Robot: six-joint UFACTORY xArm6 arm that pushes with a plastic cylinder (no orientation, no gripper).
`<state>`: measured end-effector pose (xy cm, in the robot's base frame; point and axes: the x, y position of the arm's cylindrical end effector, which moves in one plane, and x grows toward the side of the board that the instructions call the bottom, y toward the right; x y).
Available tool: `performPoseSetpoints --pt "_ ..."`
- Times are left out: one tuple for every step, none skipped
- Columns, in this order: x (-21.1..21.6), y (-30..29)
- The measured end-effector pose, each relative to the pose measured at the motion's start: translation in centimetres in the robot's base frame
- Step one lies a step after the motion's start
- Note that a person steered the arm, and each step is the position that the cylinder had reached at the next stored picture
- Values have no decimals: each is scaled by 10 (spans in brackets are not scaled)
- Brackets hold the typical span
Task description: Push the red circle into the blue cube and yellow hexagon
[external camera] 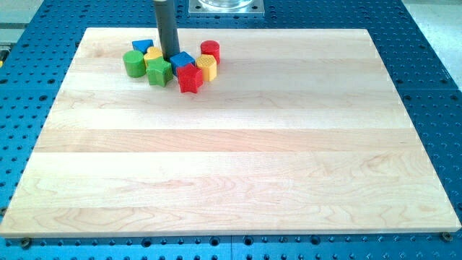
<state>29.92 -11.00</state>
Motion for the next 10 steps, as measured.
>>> performPoseSetpoints --pt "-41 0" --pt "-79 29" --pt "-57 60" --pt "-49 92" --pt "-49 106" --pt "-40 107" --pt "-8 96" --pt "-12 76" --pt "-10 117" --pt "37 185"
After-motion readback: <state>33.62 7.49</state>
